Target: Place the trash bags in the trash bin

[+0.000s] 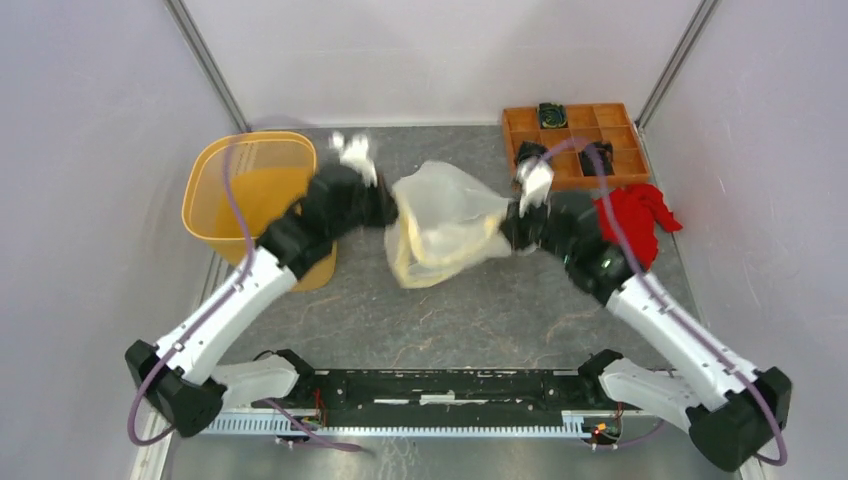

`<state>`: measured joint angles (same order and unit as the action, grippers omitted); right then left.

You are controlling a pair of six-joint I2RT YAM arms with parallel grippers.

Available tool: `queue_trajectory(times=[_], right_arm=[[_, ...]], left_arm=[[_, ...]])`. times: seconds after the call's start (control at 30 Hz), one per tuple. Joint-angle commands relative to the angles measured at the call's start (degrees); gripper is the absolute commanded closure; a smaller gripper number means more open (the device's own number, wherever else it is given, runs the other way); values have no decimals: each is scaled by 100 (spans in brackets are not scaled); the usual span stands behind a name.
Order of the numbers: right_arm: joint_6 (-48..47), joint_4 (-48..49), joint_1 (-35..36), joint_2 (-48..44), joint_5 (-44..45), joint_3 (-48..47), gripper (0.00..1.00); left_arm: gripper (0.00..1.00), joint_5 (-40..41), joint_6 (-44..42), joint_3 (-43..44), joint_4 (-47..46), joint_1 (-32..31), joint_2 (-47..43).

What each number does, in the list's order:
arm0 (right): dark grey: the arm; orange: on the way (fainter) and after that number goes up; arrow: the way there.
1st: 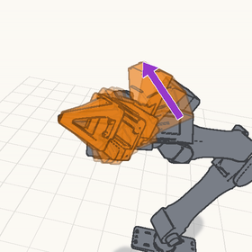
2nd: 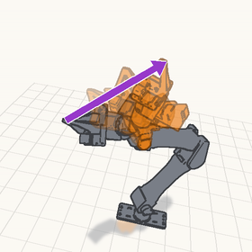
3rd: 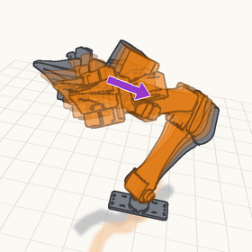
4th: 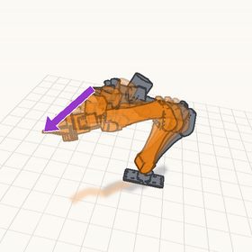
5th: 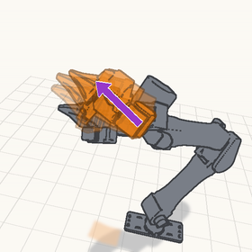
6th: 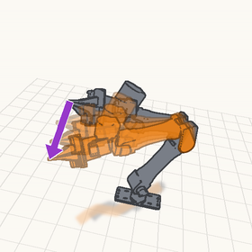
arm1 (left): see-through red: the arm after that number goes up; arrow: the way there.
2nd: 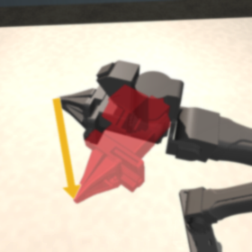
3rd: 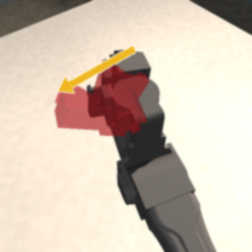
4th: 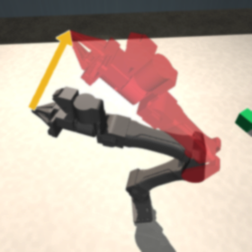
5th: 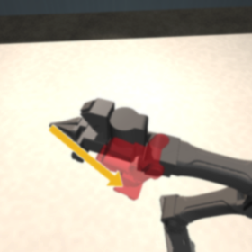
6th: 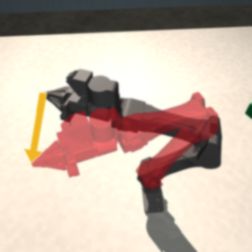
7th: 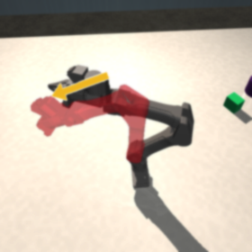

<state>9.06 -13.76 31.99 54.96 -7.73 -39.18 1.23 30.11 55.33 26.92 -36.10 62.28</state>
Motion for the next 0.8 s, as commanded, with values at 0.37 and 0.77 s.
queue_trajectory(times=[0.37,0.77], right_arm=[[-585,1745,-9,-984,317,-1724,99],[-103,-131,-9,-1083,1094,343,100]], left_arm=[[98,566,-509,1689,-1964,11,-766],[98,245,-779,-577,-332,15,-2330]])
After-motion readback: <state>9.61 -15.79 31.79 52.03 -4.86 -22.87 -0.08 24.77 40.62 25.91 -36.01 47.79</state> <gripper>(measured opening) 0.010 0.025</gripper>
